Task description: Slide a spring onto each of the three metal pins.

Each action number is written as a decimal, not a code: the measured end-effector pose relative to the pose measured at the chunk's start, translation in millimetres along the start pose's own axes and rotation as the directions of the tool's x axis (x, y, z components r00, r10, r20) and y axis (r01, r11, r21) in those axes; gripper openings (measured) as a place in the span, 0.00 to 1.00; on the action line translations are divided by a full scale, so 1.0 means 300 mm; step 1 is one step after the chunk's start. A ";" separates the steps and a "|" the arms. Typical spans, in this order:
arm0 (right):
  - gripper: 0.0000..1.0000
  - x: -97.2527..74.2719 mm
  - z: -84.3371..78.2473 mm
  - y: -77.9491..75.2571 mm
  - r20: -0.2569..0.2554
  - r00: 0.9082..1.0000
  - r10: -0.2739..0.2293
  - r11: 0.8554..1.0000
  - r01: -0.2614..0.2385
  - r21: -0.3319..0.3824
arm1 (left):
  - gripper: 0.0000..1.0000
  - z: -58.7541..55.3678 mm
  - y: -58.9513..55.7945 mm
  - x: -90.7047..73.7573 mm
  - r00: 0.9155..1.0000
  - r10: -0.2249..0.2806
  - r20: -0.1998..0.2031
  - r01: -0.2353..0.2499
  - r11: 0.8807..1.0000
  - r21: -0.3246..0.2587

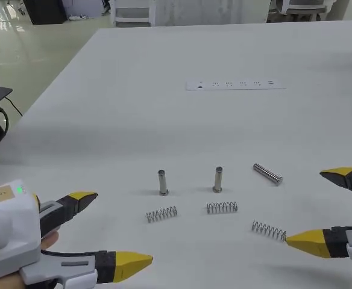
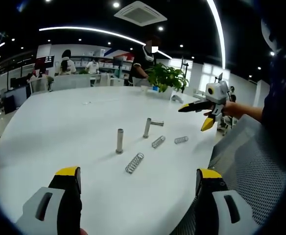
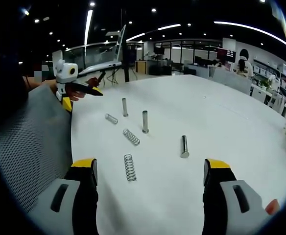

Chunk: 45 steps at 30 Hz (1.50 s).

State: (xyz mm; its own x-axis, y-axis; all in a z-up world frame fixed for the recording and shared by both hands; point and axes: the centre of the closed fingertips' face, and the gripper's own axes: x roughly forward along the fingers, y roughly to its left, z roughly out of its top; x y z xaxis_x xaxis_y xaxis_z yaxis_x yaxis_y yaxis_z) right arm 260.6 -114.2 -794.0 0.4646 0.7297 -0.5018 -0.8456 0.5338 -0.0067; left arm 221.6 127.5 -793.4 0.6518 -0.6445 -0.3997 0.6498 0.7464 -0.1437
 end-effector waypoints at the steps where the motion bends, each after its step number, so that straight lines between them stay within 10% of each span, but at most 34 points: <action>1: 0.90 0.000 0.000 -0.001 -0.001 1.000 -0.001 1.000 0.001 -0.001 | 0.95 0.000 0.000 0.000 1.000 0.000 0.000 0.000 1.000 0.001; 45: 0.78 0.076 0.116 -0.086 -0.047 0.999 -0.011 0.998 0.008 -0.057 | 0.94 0.000 0.001 0.003 1.000 0.000 0.004 0.000 1.000 0.001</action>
State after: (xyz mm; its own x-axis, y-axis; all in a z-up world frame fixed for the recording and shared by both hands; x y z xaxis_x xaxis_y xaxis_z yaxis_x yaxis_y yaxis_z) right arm 302.1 -96.5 -775.0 0.4606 0.7029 -0.5420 -0.8556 0.5141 -0.0603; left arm 222.4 127.2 -793.7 0.6536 -0.6452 -0.3957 0.6502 0.7462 -0.1428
